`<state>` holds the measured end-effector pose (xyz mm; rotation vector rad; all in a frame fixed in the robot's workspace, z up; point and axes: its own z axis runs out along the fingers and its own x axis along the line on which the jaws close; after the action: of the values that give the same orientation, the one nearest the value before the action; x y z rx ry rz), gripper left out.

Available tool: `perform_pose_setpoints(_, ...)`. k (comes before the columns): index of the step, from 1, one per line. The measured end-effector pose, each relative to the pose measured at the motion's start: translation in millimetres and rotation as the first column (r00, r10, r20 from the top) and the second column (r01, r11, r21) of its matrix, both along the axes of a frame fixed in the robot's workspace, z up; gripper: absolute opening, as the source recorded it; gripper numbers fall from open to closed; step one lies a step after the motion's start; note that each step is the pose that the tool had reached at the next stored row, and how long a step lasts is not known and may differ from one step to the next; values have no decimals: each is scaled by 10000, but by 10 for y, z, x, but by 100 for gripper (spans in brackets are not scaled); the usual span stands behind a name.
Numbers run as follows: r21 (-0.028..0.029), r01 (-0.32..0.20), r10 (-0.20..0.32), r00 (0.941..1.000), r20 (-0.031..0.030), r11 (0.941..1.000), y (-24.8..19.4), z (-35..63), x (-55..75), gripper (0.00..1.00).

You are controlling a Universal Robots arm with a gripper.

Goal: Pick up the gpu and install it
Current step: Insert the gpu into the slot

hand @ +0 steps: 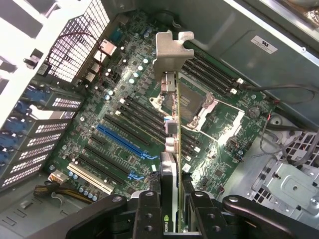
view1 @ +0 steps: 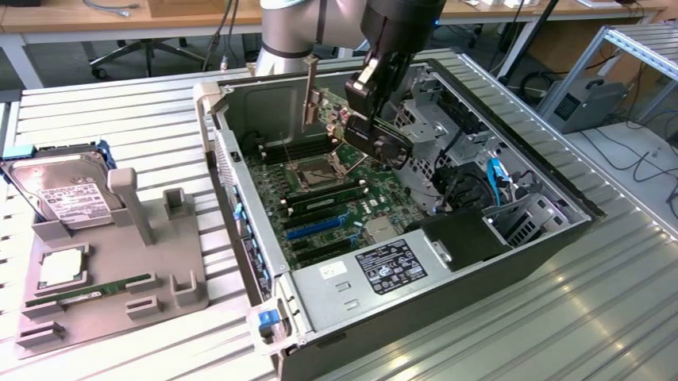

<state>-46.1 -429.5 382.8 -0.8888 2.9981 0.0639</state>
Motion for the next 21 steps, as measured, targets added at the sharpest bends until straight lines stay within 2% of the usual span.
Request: perform_pose_setpoints(21,-4,-132,132,9999,0,9999,0,0,1,27)
